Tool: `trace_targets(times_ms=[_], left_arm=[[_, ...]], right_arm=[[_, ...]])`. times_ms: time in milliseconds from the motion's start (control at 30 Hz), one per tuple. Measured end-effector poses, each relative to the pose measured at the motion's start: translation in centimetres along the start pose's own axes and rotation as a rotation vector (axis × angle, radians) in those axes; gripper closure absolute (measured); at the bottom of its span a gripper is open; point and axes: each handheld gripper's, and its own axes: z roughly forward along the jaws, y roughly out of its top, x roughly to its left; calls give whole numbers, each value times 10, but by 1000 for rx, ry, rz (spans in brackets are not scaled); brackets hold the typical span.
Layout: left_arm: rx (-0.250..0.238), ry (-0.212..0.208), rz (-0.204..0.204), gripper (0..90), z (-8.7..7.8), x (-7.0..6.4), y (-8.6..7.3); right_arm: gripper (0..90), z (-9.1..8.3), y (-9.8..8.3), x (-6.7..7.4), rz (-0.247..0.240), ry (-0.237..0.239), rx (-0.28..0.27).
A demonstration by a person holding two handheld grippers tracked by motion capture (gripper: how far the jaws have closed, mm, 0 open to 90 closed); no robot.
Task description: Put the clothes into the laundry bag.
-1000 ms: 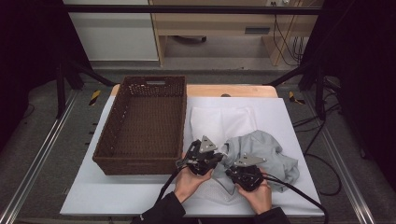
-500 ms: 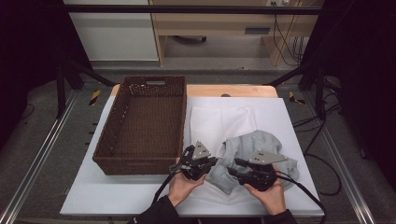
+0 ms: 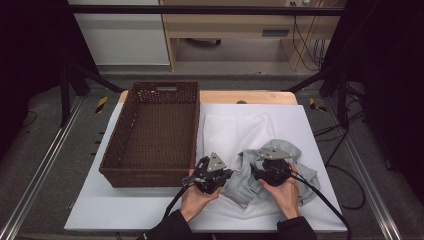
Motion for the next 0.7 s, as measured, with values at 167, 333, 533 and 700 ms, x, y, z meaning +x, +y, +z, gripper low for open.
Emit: trace_targets(times_ms=[167, 333, 533, 700], left_arm=[[8, 2, -2, 886, 2, 0, -1], [17, -1, -21, 885, 2, 3, 1], [10, 8, -39, 886, 0, 5, 8], [-2, -2, -75, 886, 2, 7, 17]], right_arm=[[822, -1, -3, 0, -17, -40, 26], [856, -26, 5, -3, -5, 16, -84], [857, -71, 12, -7, 33, 222, -280], [855, -89, 11, -1, 28, 374, -346]])
